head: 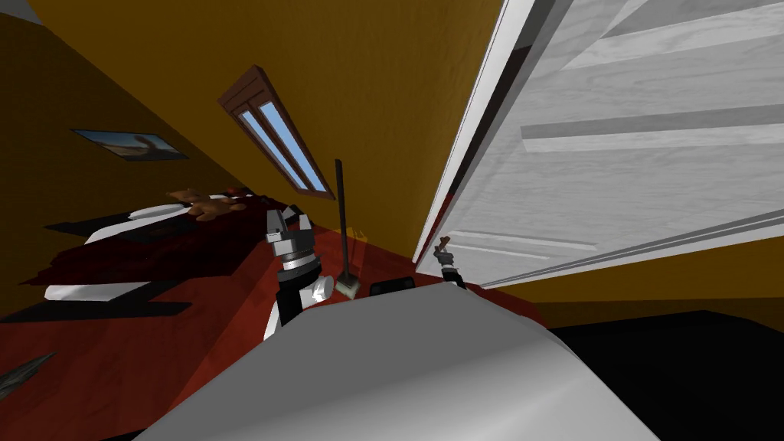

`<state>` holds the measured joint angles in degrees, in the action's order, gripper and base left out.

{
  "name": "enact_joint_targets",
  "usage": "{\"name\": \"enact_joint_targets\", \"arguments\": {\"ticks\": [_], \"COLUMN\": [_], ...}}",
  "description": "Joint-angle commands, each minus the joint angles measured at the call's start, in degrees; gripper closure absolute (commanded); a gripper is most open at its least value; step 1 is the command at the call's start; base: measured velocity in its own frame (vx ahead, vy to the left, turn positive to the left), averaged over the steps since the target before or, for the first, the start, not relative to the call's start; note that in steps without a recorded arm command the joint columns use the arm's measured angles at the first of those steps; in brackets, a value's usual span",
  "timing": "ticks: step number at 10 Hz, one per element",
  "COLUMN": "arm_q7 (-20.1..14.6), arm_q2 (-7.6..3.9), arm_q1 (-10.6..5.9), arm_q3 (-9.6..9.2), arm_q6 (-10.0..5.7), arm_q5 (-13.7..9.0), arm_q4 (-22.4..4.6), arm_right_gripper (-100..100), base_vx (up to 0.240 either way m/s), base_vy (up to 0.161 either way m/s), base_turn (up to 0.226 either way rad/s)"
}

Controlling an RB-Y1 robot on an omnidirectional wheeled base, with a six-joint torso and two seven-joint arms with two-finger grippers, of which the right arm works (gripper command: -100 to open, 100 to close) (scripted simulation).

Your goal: Pull the door open

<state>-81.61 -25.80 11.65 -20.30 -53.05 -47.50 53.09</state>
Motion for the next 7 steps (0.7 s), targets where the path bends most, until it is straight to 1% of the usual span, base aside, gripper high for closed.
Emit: {"name": "enact_joint_targets", "arguments": {"ticks": [1, 2, 6, 7], "arm_q7": [0.00, -0.85, -3.03, -3.56], "arm_q2": [0.00, -0.56, -2.42, -2.88], "arm_q1": [0.00, 0.51, 1.70, 2.00], "arm_q3": [0.00, -1.10, -3.62, -4.25], "arm_q6": [0.00, -0.52, -2.12, -2.52], "arm_q5": [0.00, 0.59, 2.05, 2.41], "arm_q4": [0.00, 0.18, 0.91, 1.09], "arm_right_gripper": [100, 100, 100, 100], "base_vx": [-0.087, -0.148, -0.215, -0.214], "base_vy": [-0.004, -0.019, -0.035, -0.004], "base_turn": [0.020, 0.079, 0.100, 0.088]}}
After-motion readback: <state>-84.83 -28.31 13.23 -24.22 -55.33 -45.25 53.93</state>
